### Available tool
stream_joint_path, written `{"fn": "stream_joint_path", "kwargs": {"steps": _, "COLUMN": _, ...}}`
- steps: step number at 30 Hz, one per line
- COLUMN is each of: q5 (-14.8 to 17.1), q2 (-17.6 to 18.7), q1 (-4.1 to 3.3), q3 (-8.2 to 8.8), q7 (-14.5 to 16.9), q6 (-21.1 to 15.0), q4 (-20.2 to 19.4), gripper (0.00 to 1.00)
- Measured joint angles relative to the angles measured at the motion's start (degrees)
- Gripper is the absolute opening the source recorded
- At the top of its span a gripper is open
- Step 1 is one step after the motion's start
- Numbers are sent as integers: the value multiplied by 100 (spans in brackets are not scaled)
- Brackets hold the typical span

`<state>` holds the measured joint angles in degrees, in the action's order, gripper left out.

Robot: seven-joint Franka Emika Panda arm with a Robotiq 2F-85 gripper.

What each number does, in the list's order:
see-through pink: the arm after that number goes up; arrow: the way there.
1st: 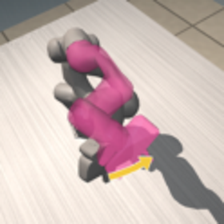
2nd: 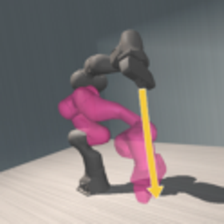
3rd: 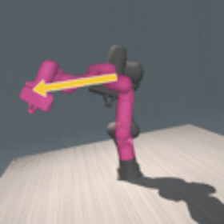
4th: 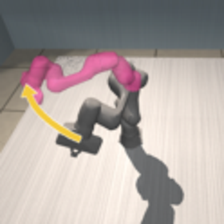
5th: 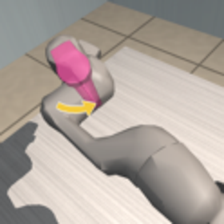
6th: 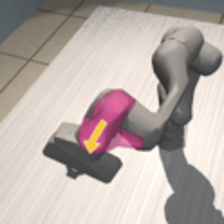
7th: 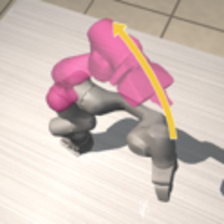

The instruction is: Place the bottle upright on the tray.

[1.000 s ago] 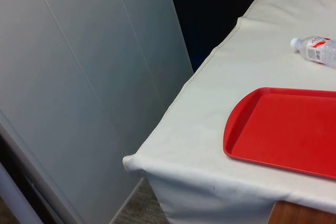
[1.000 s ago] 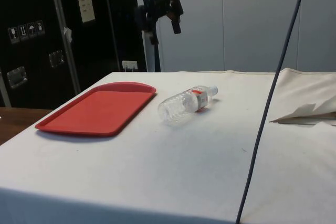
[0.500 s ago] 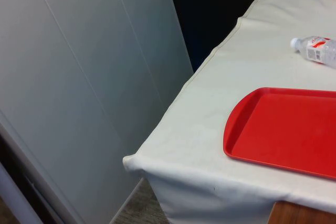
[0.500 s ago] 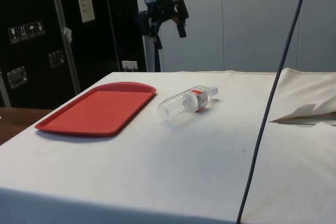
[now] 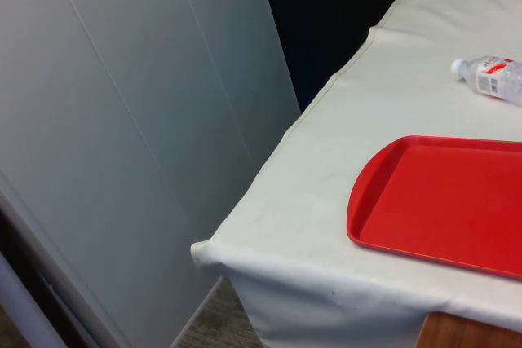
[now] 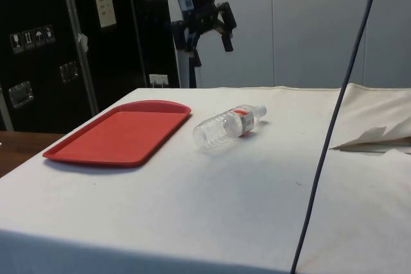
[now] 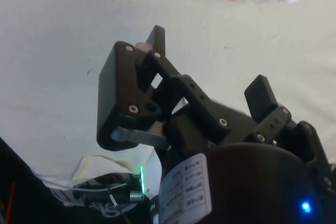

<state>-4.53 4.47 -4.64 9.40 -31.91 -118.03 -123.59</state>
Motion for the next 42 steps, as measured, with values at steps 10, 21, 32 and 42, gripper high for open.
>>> {"fn": "stream_joint_path", "kwargs": {"steps": 10, "q5": 0, "q2": 0, "q1": 0, "q3": -6, "q7": -321, "q6": -115, "q4": -149, "gripper": 100}}
{"fn": "stream_joint_path", "kwargs": {"steps": 21, "q5": 0, "q2": 0, "q1": 0, "q3": -6, "q7": -705, "q6": -269, "q4": -332, "gripper": 100}}
{"fn": "stream_joint_path", "kwargs": {"steps": 32, "q5": 0, "q2": 23, "q1": 0, "q3": -6, "q7": -1112, "q6": -407, "q4": -481, "gripper": 100}}
{"fn": "stream_joint_path", "kwargs": {"steps": 42, "q5": 0, "q2": 115, "q1": 0, "q3": -6, "q7": -1467, "q6": -510, "q4": -510, "gripper": 100}}
